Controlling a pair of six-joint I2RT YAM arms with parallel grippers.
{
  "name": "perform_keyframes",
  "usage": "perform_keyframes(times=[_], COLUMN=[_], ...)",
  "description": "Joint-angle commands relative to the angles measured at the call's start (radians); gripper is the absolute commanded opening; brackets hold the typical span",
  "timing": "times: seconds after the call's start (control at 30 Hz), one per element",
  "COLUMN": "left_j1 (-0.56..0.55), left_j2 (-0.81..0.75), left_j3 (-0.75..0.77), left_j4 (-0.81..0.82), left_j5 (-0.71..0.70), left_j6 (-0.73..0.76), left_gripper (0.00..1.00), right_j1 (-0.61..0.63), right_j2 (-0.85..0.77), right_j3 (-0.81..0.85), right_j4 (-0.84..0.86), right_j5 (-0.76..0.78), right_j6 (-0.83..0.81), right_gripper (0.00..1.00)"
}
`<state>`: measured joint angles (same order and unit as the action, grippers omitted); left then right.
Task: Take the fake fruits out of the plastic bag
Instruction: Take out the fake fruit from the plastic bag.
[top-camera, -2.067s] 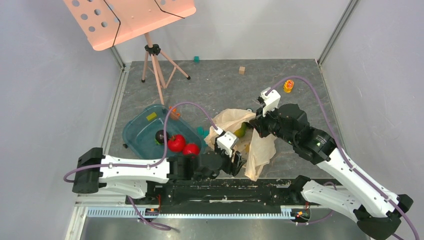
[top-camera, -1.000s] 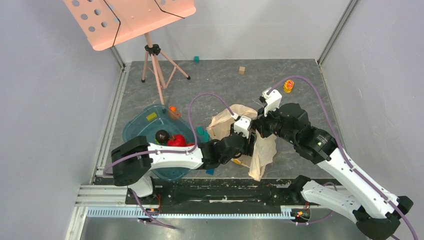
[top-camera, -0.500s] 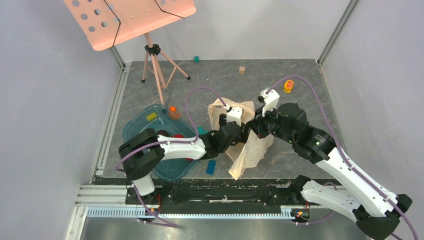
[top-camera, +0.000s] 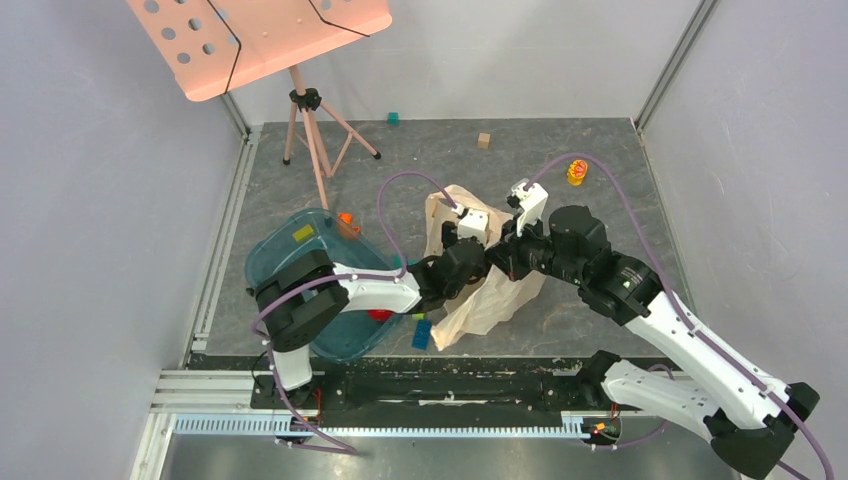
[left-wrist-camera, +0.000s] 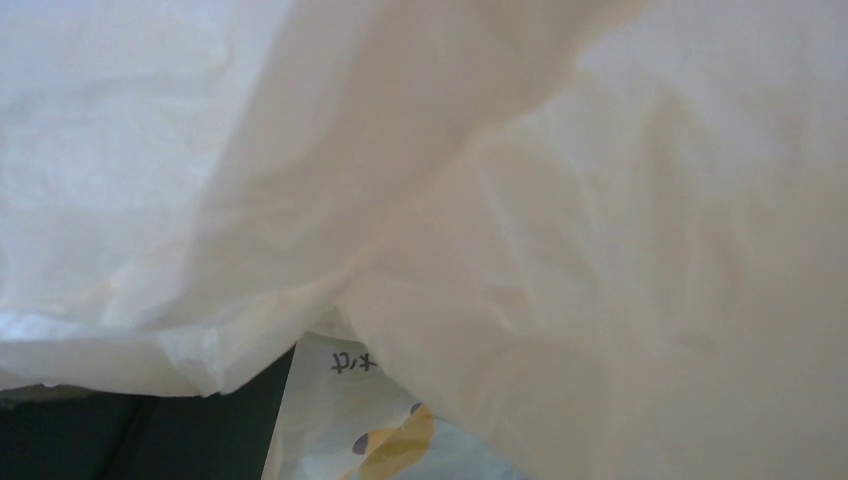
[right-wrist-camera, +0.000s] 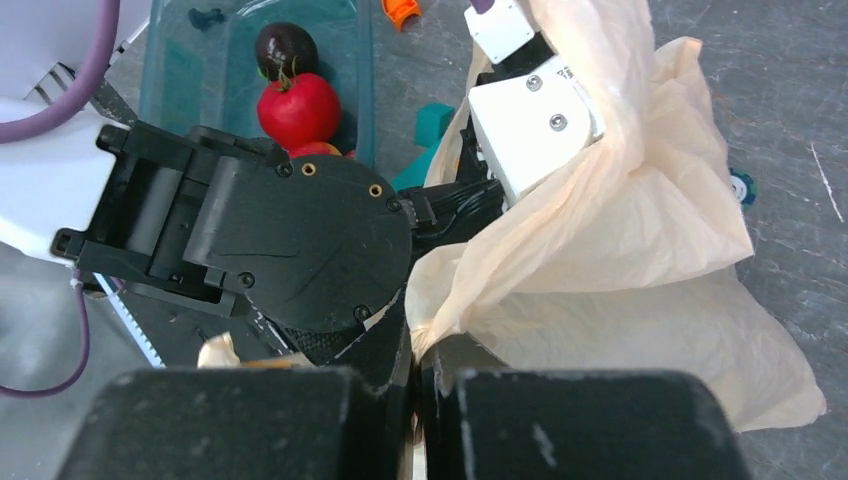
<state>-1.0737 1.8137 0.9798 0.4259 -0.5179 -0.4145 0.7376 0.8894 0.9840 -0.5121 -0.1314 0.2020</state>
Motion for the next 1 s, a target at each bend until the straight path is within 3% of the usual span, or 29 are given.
perform_keyframes(times=[0.0, 0.2, 0.6, 0.77, 0.87, 0.97], left_j1=[0.01, 0.052, 0.092, 0.093, 0.098, 0.109], left_j2=[0.039, 0.126, 0.313, 0.365, 0.386, 0.398], left_j3=[0.064, 0.219, 0.344, 0.37, 0.386, 0.403], left_j4=[0.105, -0.103, -0.134, -0.152, -0.172, -0.207], left_j5=[-0.022, -0.052, 0.064, 0.062, 0.06, 0.069], left_j6=[0.064, 0.019, -0.018, -0.02, -0.03, -0.053], left_gripper=[1.0, 1.0, 1.0, 1.0, 0.93, 0.78], right_j1=[0.004, 0.004, 0.005, 0.005, 0.005, 0.004], right_j2=[0.018, 0.032, 0.032, 0.015, 0.0, -0.009], right_j3=[-0.012, -0.029, -0.055, -0.061, -0.065, -0.068], right_j4=[0.065, 0.092, 0.113, 0.11, 0.106, 0.107], right_j5=[-0.093, -0.138, -0.124, -0.005, 0.08, 0.117], right_j6=[0.011, 0.018, 0.023, 0.033, 0.04, 0.045], right_gripper=[0.0, 0.0, 0.0, 0.0, 0.0, 0.0])
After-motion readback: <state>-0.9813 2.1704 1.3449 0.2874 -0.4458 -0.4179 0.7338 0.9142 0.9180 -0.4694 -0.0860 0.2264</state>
